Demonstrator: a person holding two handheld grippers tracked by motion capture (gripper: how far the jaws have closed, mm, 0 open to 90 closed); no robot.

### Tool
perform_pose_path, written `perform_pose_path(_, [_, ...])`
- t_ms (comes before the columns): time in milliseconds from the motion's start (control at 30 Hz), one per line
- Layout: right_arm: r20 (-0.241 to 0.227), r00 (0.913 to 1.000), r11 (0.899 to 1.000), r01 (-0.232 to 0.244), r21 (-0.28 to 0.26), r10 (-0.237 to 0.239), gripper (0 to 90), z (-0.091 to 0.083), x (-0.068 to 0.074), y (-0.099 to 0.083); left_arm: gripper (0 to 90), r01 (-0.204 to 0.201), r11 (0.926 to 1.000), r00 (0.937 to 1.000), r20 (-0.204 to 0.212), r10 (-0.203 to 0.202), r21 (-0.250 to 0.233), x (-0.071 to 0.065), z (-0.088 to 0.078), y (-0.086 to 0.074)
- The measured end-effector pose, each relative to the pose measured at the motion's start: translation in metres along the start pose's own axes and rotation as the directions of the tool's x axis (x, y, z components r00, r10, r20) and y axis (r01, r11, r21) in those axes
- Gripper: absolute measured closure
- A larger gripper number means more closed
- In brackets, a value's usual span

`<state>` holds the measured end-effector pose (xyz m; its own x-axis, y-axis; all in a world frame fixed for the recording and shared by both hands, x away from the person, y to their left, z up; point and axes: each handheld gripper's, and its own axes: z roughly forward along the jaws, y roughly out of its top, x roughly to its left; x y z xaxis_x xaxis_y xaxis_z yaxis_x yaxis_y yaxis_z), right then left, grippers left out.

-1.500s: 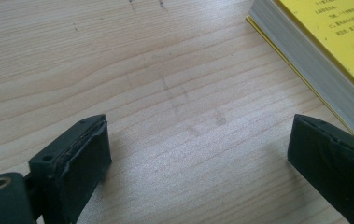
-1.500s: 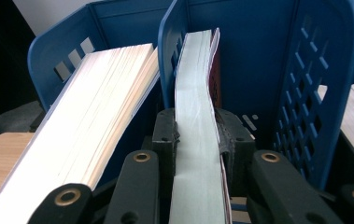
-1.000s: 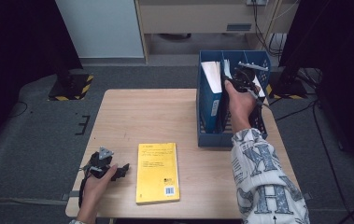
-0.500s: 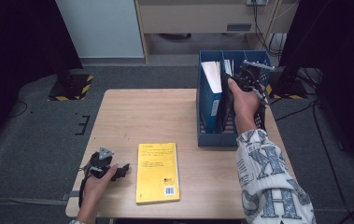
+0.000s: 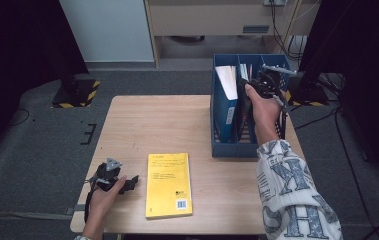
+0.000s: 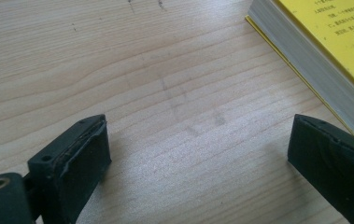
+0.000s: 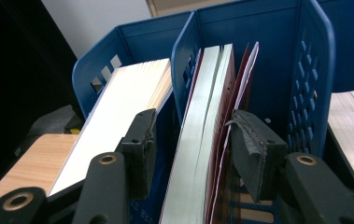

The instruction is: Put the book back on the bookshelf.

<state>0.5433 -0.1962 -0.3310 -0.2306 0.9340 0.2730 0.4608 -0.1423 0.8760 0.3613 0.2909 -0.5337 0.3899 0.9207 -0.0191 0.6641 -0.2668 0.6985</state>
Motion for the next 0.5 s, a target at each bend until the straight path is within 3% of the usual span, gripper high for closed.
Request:
perform_pose_path(200, [-0.007, 0.9999, 1.0, -0.01, 0.005, 0.01, 47.3, -0.0015, -0.0013, 0.0005, 5.0, -0.003, 1.0, 1.0, 0.0, 0.003, 0.001, 0.0001, 0.0, 0.0])
perform_pose_path(500, [-0.008, 0.9998, 1.0, 0.018, 0.006, -0.018, 38.3, -0.0076, -0.005, 0.0016, 4.8, -0.01, 0.9999, 1.0, 0.0, 0.01, 0.005, -0.0001, -0.0001, 0.0])
